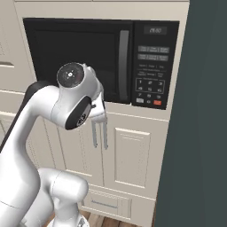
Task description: Pick the corn from the counter and place it in the microwave. Then turn on the microwave.
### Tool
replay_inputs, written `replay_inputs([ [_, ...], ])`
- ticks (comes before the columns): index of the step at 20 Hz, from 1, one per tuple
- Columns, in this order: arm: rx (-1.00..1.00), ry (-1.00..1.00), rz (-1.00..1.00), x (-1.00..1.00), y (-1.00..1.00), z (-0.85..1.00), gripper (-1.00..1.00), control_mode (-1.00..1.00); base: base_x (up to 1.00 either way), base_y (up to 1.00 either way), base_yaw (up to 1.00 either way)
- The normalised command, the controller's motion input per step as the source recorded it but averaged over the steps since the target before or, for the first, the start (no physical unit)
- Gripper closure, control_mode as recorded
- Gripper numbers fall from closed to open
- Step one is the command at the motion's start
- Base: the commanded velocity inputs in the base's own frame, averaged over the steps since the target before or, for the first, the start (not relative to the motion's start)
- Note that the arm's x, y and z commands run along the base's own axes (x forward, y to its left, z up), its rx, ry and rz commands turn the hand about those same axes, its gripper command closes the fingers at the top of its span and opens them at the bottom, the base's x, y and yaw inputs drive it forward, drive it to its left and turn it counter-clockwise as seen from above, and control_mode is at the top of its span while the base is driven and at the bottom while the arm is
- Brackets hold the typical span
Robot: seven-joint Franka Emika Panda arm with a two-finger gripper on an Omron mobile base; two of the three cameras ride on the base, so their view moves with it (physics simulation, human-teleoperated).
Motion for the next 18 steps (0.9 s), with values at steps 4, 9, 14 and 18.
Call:
replay_inputs([
  [4,0.1,-0.02,-0.12,0.0,-0.1,-0.1,1.0,-1.0,0.0,0.0,0.0],
  [9,0.1,0.0,-0.11,0.0,-0.11,-0.05,1.0,-1.0,0.0,0.0,0.0],
  [14,0.11,0.0,-0.09,0.0,-0.1,-0.03,1.0,-1.0,0.0,0.0,0.0],
  [18,0.11,-0.02,-0.05,0.03,-0.15,-0.06,1.0,-1.0,0.0,0.0,0.0],
])
